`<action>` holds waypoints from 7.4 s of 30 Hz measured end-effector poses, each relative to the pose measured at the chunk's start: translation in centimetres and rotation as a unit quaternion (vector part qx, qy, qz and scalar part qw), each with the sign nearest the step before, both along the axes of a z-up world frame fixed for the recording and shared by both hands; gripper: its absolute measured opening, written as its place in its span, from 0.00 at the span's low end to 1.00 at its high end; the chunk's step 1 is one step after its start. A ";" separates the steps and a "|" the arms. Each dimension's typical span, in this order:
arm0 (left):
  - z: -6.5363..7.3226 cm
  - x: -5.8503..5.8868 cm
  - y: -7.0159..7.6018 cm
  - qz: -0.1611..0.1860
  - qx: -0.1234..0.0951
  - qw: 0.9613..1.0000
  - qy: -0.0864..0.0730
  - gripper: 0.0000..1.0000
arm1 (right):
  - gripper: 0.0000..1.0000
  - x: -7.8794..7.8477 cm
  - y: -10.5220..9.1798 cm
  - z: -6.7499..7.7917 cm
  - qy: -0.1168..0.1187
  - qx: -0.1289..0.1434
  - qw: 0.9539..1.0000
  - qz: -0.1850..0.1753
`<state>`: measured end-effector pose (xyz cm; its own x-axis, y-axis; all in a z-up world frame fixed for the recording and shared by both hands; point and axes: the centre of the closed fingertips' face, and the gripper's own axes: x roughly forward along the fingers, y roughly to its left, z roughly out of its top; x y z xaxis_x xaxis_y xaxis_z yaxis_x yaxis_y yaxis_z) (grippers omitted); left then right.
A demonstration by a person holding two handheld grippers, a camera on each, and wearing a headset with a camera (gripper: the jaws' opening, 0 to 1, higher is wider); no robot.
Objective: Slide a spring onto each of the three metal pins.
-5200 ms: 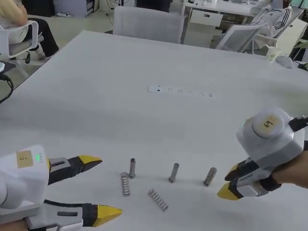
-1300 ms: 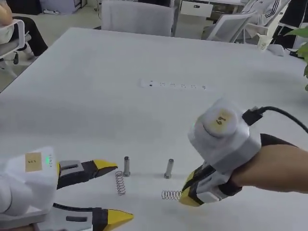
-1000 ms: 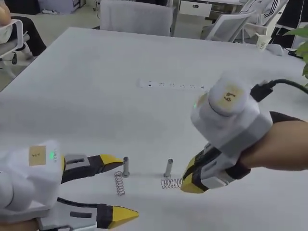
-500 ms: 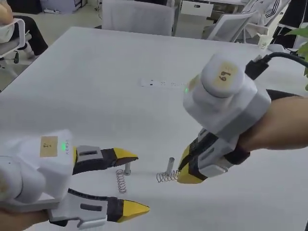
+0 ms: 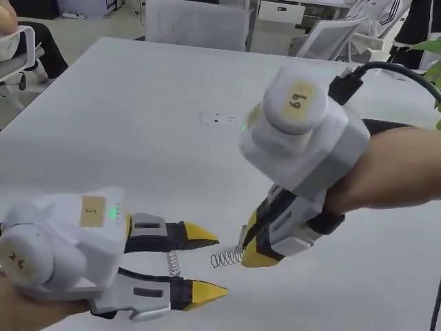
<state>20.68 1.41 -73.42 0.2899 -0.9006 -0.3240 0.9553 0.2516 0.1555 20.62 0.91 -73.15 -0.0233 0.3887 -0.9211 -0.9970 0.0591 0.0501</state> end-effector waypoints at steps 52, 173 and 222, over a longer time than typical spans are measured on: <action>1.7 1.2 0.8 0.031 -0.075 0.996 0.047 0.01 | 0.10 0.8 2.9 2.0 -0.008 0.074 0.997 -0.002; -1.4 2.9 7.6 0.153 -0.064 0.984 0.062 0.56 | 0.08 9.8 -1.7 -6.0 -0.018 -0.049 0.995 -0.089; -1.9 2.9 7.7 0.155 -0.063 0.983 0.072 0.53 | 0.16 10.5 -1.2 -10.6 -0.025 -0.065 0.994 -0.084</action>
